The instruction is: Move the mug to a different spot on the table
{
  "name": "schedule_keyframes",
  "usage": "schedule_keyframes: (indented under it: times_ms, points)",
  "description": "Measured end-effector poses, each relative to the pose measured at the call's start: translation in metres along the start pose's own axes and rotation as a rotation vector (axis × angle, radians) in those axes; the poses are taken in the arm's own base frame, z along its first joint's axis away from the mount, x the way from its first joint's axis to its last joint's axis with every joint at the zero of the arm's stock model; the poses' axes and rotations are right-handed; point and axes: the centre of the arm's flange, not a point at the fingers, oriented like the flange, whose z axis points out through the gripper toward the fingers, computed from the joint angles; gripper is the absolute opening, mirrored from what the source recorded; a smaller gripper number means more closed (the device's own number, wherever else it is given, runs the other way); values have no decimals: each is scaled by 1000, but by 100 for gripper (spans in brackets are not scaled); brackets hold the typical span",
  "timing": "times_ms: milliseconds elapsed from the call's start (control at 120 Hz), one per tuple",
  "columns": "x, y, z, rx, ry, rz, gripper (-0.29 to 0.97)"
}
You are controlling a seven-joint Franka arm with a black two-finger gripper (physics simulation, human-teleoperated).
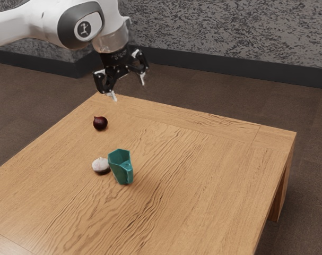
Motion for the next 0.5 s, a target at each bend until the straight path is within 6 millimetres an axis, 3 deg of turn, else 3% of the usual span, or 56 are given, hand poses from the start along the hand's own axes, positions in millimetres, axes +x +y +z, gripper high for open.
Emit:
schedule_keyframes:
  times_ms: [108, 183, 500]
  points:
    - [26, -13, -43, 45, -23, 162, 68]
    - [43, -26, -54, 81, -47, 263, 68]
    - [117, -75, -50, 126, -106, 541, 68]
